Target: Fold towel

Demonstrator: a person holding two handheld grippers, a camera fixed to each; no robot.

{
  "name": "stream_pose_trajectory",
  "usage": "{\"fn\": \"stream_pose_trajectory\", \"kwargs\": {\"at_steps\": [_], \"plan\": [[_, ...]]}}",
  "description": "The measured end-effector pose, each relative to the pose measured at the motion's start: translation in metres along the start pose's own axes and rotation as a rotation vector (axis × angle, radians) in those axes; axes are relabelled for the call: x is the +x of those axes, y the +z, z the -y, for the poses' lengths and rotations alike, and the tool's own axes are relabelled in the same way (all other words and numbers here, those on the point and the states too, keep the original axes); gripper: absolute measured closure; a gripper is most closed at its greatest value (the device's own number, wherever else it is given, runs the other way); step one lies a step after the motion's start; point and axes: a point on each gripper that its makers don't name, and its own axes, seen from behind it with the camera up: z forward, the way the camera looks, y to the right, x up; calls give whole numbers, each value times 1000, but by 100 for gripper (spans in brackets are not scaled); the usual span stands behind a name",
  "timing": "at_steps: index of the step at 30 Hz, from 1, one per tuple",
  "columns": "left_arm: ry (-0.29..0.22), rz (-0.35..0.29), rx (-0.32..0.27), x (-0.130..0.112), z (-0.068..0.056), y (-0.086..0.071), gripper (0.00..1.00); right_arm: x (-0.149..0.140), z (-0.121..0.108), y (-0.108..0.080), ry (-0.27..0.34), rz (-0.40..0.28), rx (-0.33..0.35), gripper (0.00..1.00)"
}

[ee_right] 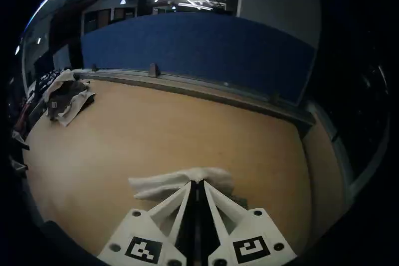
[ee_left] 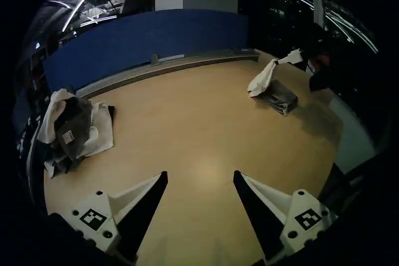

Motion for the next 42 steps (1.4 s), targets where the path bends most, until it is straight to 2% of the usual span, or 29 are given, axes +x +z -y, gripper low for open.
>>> {"fn": "stream_pose_trajectory", "kwargs": {"at_steps": [8,17,23,26,29,31,32,35,37,39,42], "plan": [[22,7,-13,2,-9,2,2,-58,-28,-28,130,19,-54,97],[45,18,-19,1,-16,5,1,-110,-39,-50,272,14,-113,97],[56,18,-22,3,-19,5,2,-154,-47,-51,345,66,-171,97],[60,21,-24,3,-20,5,1,-174,-52,-43,370,102,-197,97],[69,25,-25,2,-21,6,2,-182,-53,-37,382,115,-209,96],[74,28,-25,1,-22,6,2,-182,-54,-36,381,114,-220,91],[77,29,-25,0,-22,6,2,-182,-54,-35,379,113,-226,85],[79,29,-23,0,-22,6,1,-181,-56,-40,372,108,-240,57],[75,28,-21,1,-21,5,2,-181,-57,-44,363,108,-251,45],[69,26,-20,1,-20,5,2,-181,-59,-50,352,107,-262,39],[62,23,-20,3,-19,5,2,-178,-59,-59,329,98,-277,34]]}}
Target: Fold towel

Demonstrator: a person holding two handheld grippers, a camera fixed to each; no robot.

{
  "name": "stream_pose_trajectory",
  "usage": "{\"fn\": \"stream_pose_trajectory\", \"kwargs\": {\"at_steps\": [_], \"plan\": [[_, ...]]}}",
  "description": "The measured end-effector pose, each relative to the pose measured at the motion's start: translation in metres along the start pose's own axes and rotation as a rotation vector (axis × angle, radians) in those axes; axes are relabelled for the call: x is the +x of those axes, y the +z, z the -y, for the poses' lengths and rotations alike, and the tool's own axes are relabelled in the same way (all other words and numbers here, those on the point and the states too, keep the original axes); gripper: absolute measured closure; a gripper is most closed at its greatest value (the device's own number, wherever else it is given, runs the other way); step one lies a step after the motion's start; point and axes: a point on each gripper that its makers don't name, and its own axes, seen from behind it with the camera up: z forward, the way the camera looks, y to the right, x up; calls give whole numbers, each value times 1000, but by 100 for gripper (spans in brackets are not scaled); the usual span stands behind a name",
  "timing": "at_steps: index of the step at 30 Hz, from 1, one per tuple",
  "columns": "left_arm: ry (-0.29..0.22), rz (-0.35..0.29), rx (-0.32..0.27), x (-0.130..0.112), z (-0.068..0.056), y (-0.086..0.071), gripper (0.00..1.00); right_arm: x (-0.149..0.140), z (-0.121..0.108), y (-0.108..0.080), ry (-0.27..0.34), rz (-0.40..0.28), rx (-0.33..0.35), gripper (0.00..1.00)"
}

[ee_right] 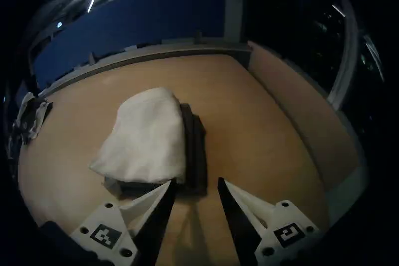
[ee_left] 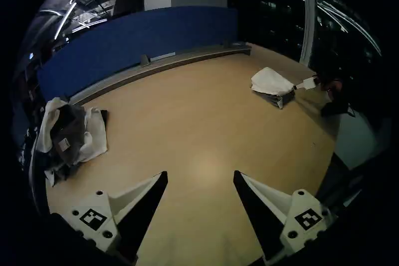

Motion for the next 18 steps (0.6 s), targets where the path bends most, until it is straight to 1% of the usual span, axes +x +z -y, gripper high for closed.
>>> {"fn": "stream_pose_trajectory", "kwargs": {"at_steps": [3,6,9,12,15,18], "plan": [[1,-6,0,2,1,1,1,7,4,-10,-15,-22,3,28],[5,-12,3,5,2,1,2,21,16,-20,-29,-58,24,22],[4,-17,3,7,3,1,1,38,31,-25,-48,-93,48,19],[1,-21,4,7,5,0,2,51,45,-22,-70,-114,72,13],[-3,-23,8,6,7,-2,1,63,57,-16,-89,-130,91,1],[-8,-23,13,5,10,-3,2,76,67,-8,-108,-148,103,0]]}}
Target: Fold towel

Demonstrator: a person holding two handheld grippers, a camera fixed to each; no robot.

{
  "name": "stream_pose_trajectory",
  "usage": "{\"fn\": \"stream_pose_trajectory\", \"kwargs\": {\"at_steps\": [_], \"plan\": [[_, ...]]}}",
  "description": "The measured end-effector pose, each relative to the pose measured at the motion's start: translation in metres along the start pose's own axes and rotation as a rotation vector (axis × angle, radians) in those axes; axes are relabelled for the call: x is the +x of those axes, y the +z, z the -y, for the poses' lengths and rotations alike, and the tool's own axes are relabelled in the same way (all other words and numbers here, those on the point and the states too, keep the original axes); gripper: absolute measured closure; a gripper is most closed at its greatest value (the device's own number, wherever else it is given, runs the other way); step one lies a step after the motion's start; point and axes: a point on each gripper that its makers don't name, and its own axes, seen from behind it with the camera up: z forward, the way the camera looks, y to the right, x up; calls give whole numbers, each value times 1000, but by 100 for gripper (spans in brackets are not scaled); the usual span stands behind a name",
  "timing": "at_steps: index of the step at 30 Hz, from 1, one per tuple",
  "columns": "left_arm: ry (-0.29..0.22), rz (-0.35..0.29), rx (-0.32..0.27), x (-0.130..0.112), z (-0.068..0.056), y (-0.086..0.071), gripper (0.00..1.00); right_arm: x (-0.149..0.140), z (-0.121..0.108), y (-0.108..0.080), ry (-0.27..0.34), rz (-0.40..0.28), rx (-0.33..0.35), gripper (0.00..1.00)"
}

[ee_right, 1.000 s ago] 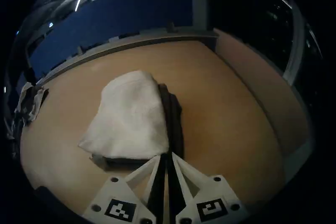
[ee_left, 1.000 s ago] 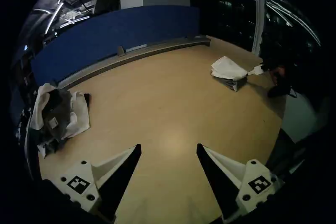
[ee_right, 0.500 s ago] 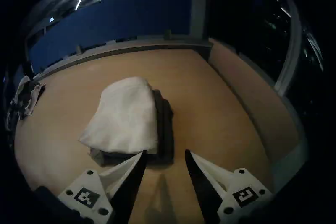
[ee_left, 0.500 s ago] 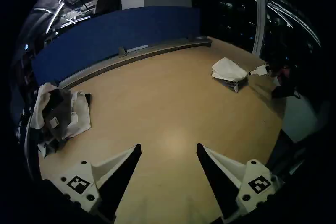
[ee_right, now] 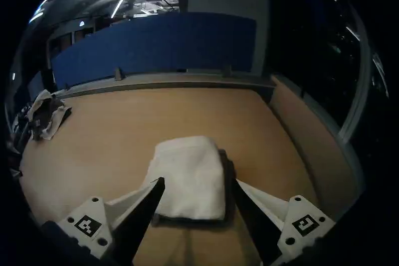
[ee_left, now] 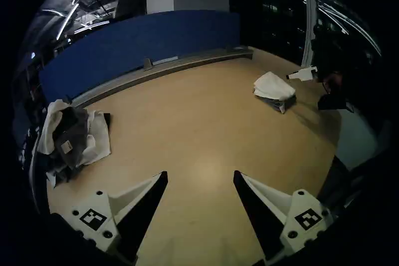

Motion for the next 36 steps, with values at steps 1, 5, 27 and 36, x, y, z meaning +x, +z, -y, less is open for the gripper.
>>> {"fn": "stream_pose_trajectory", "kwargs": {"at_steps": [1,5,27,36], "plan": [[-2,0,2,0,1,0,2,4,0,6,-4,-5,-2,0],[-8,2,9,-2,4,0,2,16,5,24,-17,-15,8,0],[-34,19,49,-9,21,0,2,21,19,90,-40,36,40,0],[-48,27,60,-13,25,-1,2,3,13,108,-40,82,38,0]]}}
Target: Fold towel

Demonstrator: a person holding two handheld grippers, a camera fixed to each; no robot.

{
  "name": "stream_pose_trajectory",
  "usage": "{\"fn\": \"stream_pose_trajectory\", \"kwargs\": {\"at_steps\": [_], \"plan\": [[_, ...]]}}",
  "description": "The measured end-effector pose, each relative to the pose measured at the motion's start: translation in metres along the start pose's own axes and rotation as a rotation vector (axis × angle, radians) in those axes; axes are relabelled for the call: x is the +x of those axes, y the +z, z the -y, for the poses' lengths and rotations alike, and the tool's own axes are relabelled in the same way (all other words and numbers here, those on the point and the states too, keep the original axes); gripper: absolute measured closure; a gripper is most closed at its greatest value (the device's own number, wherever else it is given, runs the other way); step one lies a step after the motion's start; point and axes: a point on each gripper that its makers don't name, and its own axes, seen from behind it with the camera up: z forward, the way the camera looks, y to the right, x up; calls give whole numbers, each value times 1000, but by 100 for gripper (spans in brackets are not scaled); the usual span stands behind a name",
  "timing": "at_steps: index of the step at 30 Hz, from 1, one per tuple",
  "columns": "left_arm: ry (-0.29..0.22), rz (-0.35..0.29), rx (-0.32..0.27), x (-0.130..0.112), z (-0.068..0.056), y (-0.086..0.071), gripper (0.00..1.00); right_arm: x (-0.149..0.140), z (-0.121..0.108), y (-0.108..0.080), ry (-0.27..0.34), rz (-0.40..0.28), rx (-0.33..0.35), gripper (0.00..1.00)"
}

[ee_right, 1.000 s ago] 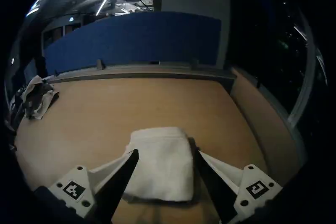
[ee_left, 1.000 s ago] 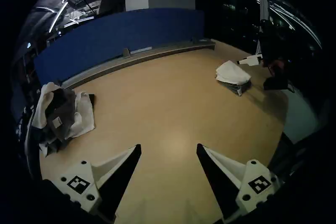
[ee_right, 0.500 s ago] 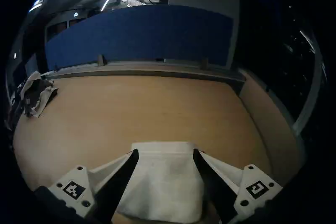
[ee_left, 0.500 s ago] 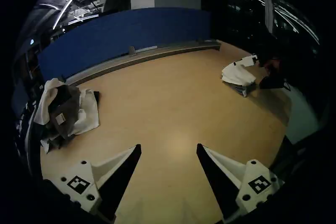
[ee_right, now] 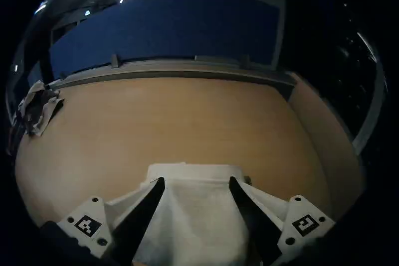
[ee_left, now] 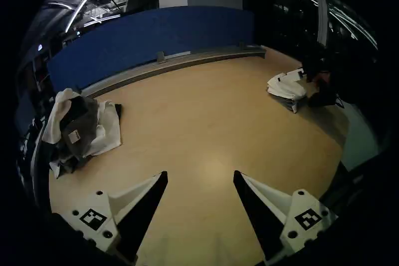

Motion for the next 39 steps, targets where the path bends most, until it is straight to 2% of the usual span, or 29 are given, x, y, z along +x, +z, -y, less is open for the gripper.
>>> {"fn": "stream_pose_trajectory", "kwargs": {"at_steps": [8,14,18,23,30,39], "plan": [[1,7,4,-4,-1,0,2,-21,-5,17,-14,56,-3,0],[-1,9,8,-5,0,-2,2,-23,-4,19,-21,59,-3,0],[-2,1,7,-3,0,-3,1,-10,0,7,-10,27,4,0],[-6,-13,7,1,-1,-4,2,-3,4,-22,4,-26,-5,0],[-10,-28,5,5,-1,-7,1,-28,8,-52,36,-39,-22,0],[-1,-31,5,4,-3,-9,1,-50,9,-67,41,-38,-41,0]]}}
